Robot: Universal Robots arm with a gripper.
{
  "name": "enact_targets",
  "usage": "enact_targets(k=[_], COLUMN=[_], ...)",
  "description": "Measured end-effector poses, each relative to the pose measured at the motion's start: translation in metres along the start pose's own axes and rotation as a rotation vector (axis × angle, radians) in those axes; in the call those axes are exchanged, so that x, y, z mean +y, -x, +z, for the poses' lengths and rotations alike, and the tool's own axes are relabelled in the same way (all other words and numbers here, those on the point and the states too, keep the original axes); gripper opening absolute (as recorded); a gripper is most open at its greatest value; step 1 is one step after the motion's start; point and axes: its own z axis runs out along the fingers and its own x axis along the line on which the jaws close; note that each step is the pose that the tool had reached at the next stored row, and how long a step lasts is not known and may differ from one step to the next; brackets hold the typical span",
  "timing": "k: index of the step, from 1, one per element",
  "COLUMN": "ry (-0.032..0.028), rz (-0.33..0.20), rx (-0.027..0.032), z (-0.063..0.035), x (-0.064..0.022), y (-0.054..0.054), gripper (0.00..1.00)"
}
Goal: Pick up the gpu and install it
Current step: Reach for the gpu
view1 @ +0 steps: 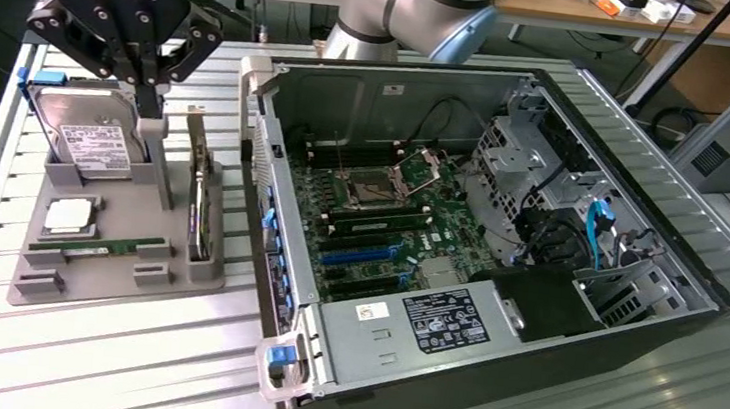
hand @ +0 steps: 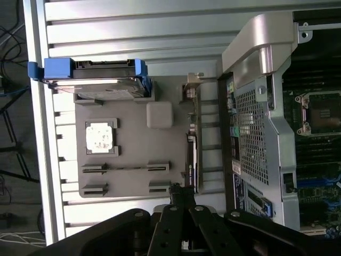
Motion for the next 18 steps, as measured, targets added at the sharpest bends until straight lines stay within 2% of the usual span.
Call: enact_targets(k=[6,9,13,18], ry=[0.0,0.0,0.0,-0.0001], rz=[0.0,0.0,0.0,0.0], rx=[0.0001,0.0,0.0001,0.0001], z=[-0.0003,-0.0005,-0.0008,-0.0012], x=[-0.0008,-0.0016,-0.0021,-0.0031], y=[-0.011,-0.02,-0.027,-0.041], gripper=[0.11,0.11,0.11,0.11])
